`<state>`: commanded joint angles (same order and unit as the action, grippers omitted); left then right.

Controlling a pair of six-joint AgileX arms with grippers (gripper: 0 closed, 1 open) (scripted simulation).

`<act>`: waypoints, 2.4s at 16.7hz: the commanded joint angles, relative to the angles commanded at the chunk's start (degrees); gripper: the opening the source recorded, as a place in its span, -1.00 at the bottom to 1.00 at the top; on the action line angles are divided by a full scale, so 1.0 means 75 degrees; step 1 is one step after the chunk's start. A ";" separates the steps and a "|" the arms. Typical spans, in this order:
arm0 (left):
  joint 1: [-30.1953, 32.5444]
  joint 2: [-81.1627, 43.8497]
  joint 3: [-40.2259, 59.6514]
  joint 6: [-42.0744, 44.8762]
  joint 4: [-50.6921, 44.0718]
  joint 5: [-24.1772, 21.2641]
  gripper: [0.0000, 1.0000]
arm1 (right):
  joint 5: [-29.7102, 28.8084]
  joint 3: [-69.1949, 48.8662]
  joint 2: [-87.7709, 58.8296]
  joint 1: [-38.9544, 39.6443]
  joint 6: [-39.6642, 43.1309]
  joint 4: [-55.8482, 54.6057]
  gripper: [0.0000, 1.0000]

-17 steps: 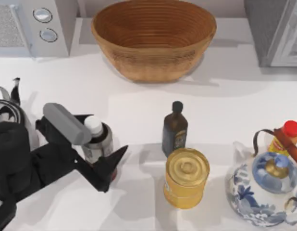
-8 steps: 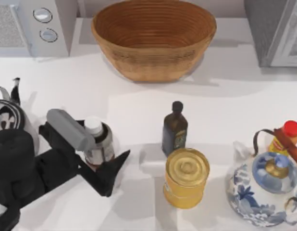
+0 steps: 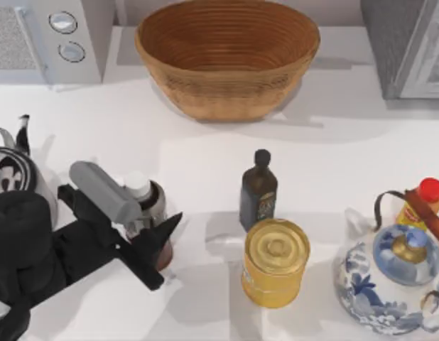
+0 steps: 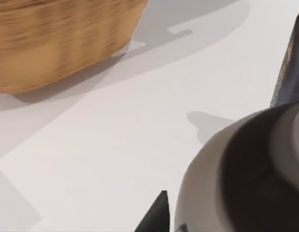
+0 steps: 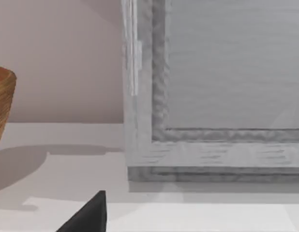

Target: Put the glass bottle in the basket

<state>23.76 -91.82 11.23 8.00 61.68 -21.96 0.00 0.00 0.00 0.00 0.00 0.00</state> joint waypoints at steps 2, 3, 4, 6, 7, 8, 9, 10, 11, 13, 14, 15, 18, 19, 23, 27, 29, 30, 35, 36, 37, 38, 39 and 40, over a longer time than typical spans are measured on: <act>0.0000 0.0000 0.0000 0.0000 0.0000 0.0000 -0.66 | 0.0000 0.0000 0.0000 0.0000 0.0000 0.0000 1.00; 0.0000 0.0000 0.0000 0.0000 0.0000 0.0000 -0.81 | 0.0000 0.0000 0.0000 0.0000 0.0000 0.0000 1.00; 0.0000 0.0000 0.0000 0.0000 0.0000 0.0000 -0.96 | 0.0000 0.0000 0.0000 0.0000 0.0000 0.0000 1.00; 0.0000 0.0000 0.0000 0.0000 0.0000 0.0000 -1.00 | 0.0000 0.0000 0.0000 0.0000 0.0000 0.0000 1.00; 0.0000 0.0000 0.0000 0.0000 0.0000 0.0000 -1.00 | 0.0000 0.0000 0.0000 0.0000 0.0000 0.0000 1.00; 0.0000 0.0000 0.0000 0.0000 0.0000 0.0000 -1.00 | 0.0000 0.0000 0.0000 0.0000 0.0000 0.0000 1.00; 0.0000 0.0000 0.0000 0.0000 0.0000 0.0000 -1.00 | 0.0000 0.0000 0.0000 0.0000 0.0000 0.0000 1.00; 0.0000 0.0000 0.0000 0.0000 0.0000 0.0000 -1.00 | 0.0000 0.0000 0.0000 0.0000 0.0000 0.0000 1.00; 0.0000 0.0000 0.0000 0.0000 0.0000 0.0000 -1.00 | 0.0000 0.0000 0.0000 0.0000 0.0000 0.0000 1.00; 0.0001 0.0008 0.0007 0.0008 -0.0003 -0.0002 -1.00 | 0.0000 0.0000 0.0000 0.0000 0.0000 0.0000 1.00; -0.0001 0.0016 0.0013 0.0013 -0.0010 -0.0009 -1.00 | 0.0000 0.0000 0.0000 0.0000 0.0000 0.0000 1.00; -0.0025 0.0100 0.0073 0.0059 -0.0081 -0.0081 -1.00 | 0.0000 0.0000 0.0000 0.0000 0.0000 0.0000 1.00; -0.0293 0.0825 0.0506 0.0383 -0.0776 -0.0669 -1.00 | 0.0000 0.0000 0.0000 0.0000 0.0000 0.0000 1.00; -0.0458 0.1207 0.0694 0.0529 -0.1169 -0.0960 -1.00 | 0.0000 0.0000 0.0000 0.0000 0.0000 0.0000 1.00; -0.1444 0.3228 0.1427 0.1158 -0.3551 -0.2348 -1.00 | 0.0000 0.0000 0.0000 0.0000 0.0000 0.0000 1.00; -0.2698 0.5641 0.1805 0.1801 -0.6736 -0.3614 -1.00 | 0.0000 0.0000 0.0000 0.0000 0.0000 0.0000 1.00; -0.3328 0.6769 0.1779 0.2091 -0.8325 -0.4044 -1.00 | 0.0000 0.0000 0.0000 0.0000 0.0000 0.0000 1.00; -0.3628 0.7276 0.1719 0.2224 -0.9062 -0.4206 -1.00 | 0.0000 0.0000 0.0000 0.0000 0.0000 0.0000 1.00; -0.4876 0.9016 0.1228 0.2681 -1.1650 -0.4645 -1.00 | 0.0000 0.0000 0.0000 0.0000 0.0000 0.0000 1.00; -0.5039 0.9177 0.1147 0.2720 -1.1919 -0.4677 -1.00 | 0.0000 0.0000 0.0000 0.0000 0.0000 0.0000 1.00; -0.5161 0.9278 0.1087 0.2745 -1.2108 -0.4702 -1.00 | 0.0000 0.0000 0.0000 0.0000 0.0000 0.0000 1.00; -0.5234 0.9326 0.1052 0.2757 -1.2216 -0.4717 -1.00 | 0.0000 0.0000 0.0000 0.0000 0.0000 0.0000 1.00; -0.5255 0.9337 0.1042 0.2760 -1.2246 -0.4720 -1.00 | 0.0000 0.0000 0.0000 0.0000 0.0000 0.0000 1.00; -0.5255 0.9337 0.1042 0.2760 -1.2246 -0.4720 -1.00 | 0.0000 0.0000 0.0000 0.0000 0.0000 0.0000 1.00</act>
<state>-15.65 -21.78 19.04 28.70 -30.16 -57.36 0.00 0.00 0.00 0.00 0.00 0.00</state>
